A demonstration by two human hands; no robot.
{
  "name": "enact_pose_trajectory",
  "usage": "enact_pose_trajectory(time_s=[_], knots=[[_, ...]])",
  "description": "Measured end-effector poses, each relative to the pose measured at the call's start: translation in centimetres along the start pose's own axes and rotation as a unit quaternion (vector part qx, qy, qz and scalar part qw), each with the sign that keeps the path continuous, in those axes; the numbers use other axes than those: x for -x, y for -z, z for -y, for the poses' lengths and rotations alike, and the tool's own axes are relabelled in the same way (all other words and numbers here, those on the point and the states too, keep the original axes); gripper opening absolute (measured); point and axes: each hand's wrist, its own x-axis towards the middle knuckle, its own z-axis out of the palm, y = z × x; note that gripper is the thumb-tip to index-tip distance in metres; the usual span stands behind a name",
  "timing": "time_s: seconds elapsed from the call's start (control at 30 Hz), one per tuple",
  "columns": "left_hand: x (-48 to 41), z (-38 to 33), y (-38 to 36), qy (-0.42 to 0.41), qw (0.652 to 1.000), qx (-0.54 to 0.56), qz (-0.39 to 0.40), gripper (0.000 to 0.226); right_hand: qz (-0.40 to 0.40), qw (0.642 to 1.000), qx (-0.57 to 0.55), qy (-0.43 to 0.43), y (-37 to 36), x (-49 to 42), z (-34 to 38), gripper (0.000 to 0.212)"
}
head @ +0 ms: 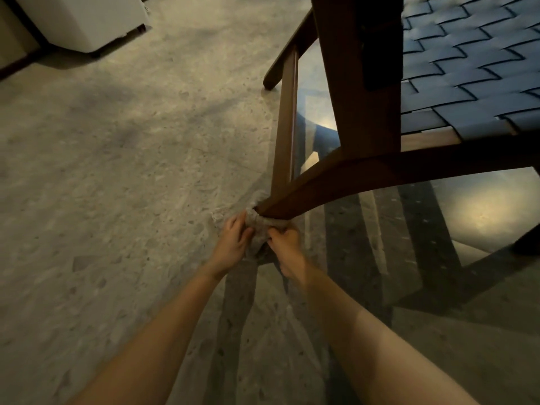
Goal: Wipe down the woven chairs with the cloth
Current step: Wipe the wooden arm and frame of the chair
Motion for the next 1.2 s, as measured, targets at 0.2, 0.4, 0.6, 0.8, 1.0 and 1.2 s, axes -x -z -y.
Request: enact_pose_trajectory(time_s=[0.2, 0.4, 0.6, 0.8, 1.0, 1.2], knots=[[0.4, -4.9, -1.0, -0.089, 0.989, 0.014, -0.117, 0.048, -0.163, 0.978, -0.013, 0.13, 1.9, 3.1, 2.4, 0.027], [1.5, -12.7, -1.9, -0.186, 0.96, 0.073, -0.196, 0.045, -0.21, 0.948, -0.064, 0.23, 6.2, 6.0, 6.8, 0.015], [1.6, -18.0, -1.8, -0.202, 0.948, 0.158, -0.187, 0.046, -0.266, 0.923, -0.154, 0.233, 8.5, 8.3, 8.6, 0.023], [2.0, -19.9, -0.7, -0.178, 0.928, 0.257, -0.203, 0.027, -0.307, 0.858, -0.053, 0.408, 8.3, 11.4, 11.3, 0.032], [2.3, -22.9, 0.6, -0.177, 0.892, 0.345, -0.232, 0.016, -0.261, 0.82, 0.09, 0.5, 9.5, 12.1, 16.1, 0.045], [1.8, -25.7, 4.0, -0.217, 0.831, 0.394, -0.329, 0.029, -0.199, 0.76, 0.127, 0.606, 8.4, 13.3, 21.1, 0.041]])
